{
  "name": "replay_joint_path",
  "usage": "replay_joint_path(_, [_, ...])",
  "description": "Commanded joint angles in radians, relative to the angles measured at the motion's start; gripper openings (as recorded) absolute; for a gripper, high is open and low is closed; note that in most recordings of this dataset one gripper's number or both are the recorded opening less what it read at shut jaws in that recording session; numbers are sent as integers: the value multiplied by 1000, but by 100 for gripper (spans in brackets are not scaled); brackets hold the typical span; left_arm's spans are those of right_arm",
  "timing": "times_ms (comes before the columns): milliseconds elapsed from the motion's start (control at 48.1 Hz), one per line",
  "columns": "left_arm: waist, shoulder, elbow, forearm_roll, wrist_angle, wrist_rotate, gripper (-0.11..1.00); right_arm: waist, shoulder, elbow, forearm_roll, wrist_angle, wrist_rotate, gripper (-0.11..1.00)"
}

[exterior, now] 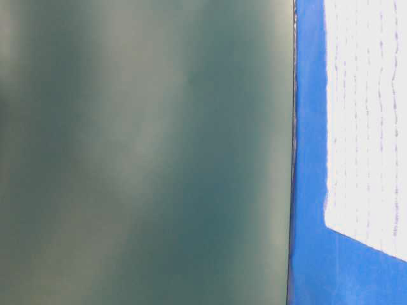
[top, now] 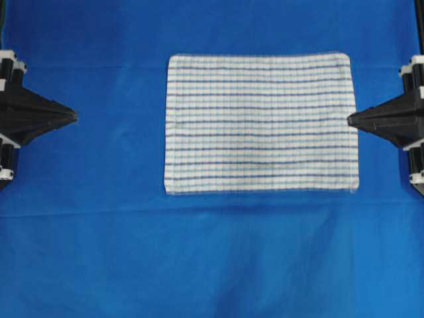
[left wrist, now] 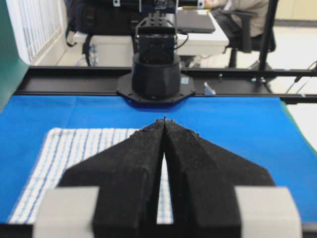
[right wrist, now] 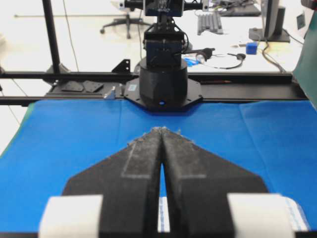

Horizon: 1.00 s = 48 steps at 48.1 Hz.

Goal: Fold the blue towel.
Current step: 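Move both grippers to the towel's far corners and grasp them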

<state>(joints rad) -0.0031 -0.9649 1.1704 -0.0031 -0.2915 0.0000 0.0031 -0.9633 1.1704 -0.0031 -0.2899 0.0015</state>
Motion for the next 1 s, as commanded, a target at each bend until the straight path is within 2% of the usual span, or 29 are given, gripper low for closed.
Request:
replay_joint_path(0, [0,34,-25,-20,15,0,0,2,8,-21,3,-3,2,0])
replay_joint_path(146, [18,121,-61,-18,9,17,0,-14,8,-43,6,61,2,0])
replay_joint_path(333, [83,256,-98,-20,-25,12,0,-89,9,-49,8,141,11,0])
replay_joint_path(437, [141,339,-124,-20,-34,-2,0,-161,9,-46,11,195,35,0])
replay_joint_path(603, [218,465,-179,-20,-35,-3,2,-328,15,-43,12,310,74,1])
replay_joint_path(666, [241,515,-199,-21,-37,-3,10,-396,26,-37,11,357,77,1])
replay_joint_path(749, [282,597,-227,-23,-37,-5,31,-472,52,-26,11,391,77,4])
replay_joint_path(790, [299,632,-236,-26,-37,-5,44,-508,69,-20,11,402,78,13])
replay_joint_path(894, [342,723,-259,-26,-43,-6,74,-586,133,-2,8,408,78,46])
replay_joint_path(978, [376,790,-275,-26,-57,-6,90,-644,212,12,5,403,78,63])
